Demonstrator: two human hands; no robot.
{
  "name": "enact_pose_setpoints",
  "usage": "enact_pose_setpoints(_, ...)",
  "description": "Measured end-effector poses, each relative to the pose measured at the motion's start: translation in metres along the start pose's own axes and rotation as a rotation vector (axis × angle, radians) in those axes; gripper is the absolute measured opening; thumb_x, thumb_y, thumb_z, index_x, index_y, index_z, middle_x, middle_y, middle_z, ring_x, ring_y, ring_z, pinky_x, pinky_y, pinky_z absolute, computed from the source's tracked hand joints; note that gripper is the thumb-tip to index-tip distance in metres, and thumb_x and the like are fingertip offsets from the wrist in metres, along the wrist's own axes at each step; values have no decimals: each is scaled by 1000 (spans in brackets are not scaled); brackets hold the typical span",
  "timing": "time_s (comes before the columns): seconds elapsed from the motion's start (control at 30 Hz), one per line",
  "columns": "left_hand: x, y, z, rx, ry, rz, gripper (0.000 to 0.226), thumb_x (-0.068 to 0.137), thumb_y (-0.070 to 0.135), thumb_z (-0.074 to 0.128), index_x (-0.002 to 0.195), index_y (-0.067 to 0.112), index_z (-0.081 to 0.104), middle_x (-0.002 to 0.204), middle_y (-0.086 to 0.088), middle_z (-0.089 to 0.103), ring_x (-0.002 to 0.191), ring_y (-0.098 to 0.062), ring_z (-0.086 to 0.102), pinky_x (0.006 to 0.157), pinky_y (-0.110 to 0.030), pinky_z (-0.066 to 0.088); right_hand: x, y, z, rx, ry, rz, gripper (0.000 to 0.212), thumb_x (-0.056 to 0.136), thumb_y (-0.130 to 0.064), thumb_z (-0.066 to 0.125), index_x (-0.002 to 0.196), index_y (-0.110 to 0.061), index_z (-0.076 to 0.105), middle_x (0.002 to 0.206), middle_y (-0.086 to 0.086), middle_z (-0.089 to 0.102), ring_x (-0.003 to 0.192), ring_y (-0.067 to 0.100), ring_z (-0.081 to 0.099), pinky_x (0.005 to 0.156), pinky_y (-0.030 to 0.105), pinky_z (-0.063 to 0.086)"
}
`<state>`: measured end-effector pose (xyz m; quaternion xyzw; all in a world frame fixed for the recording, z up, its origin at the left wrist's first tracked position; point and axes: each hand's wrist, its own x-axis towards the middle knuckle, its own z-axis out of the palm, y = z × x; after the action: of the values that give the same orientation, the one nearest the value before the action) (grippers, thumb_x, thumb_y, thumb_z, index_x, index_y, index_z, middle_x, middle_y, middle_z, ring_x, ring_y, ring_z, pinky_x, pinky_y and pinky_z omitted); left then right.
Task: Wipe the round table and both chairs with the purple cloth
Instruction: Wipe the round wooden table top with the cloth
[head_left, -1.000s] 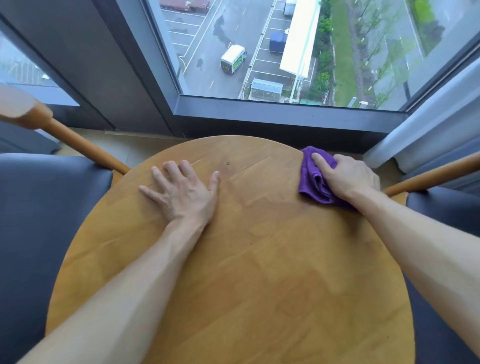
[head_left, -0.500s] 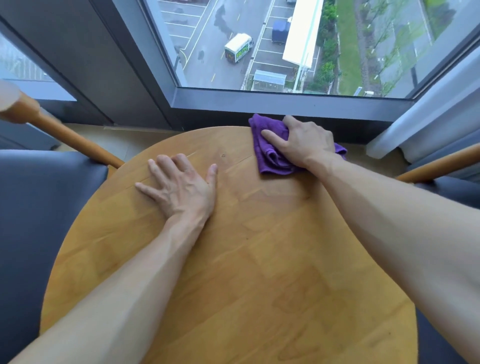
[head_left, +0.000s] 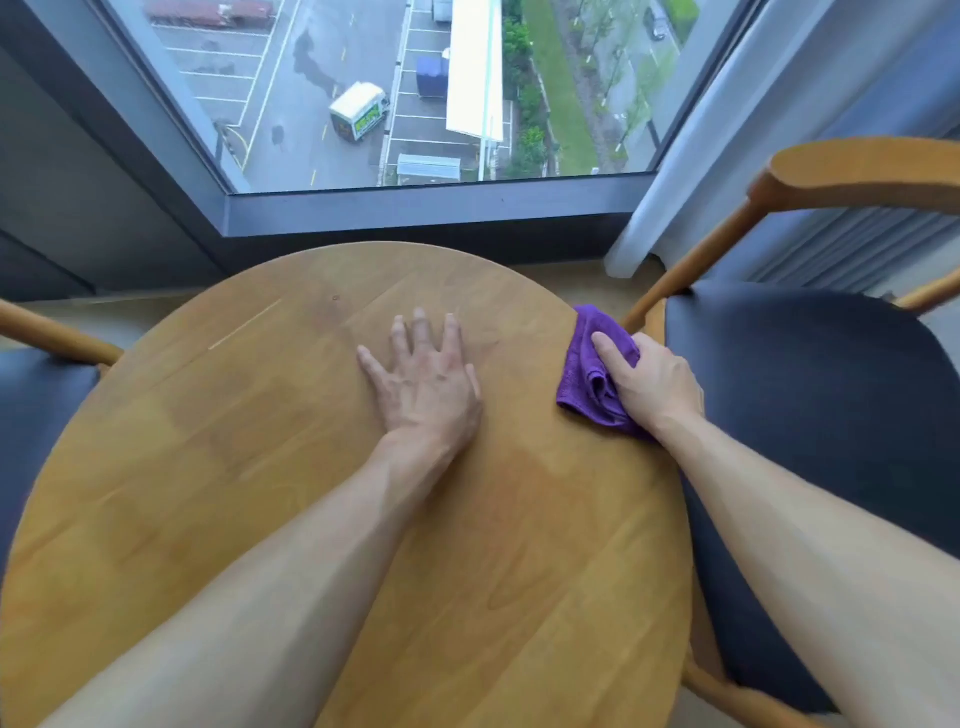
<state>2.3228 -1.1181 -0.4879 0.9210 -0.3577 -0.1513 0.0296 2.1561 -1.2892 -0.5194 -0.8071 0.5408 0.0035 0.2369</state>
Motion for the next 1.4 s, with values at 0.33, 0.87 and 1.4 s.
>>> enact_pose_setpoints(0.33,-99,21,16,9,-144,280,60,102,46,34,156,23,21,165,-11,9,153,-31,2,120,-61,6,-123,45,13,131,147,412,74,85,-83,27,98,-16,54,99,9,62,89,31,52,77,39,38)
enact_pose_setpoints(0.87,-253,-13,50,-161,-136,441,41,102,36,34,136,23,52,160,-3,31,151,-23,19,123,-43,11,-295,17,50,598,293,888,79,89,-72,43,130,-5,48,132,25,57,120,45,53,96,47,41)
enact_pose_setpoints(1.4,-419,-128,73,-474,147,-401,18,87,17,55,78,23,41,81,5,45,80,-24,50,71,-39,41,-416,-57,98,1144,92,1221,79,86,-62,62,139,-9,39,133,14,56,116,39,58,95,52,45)
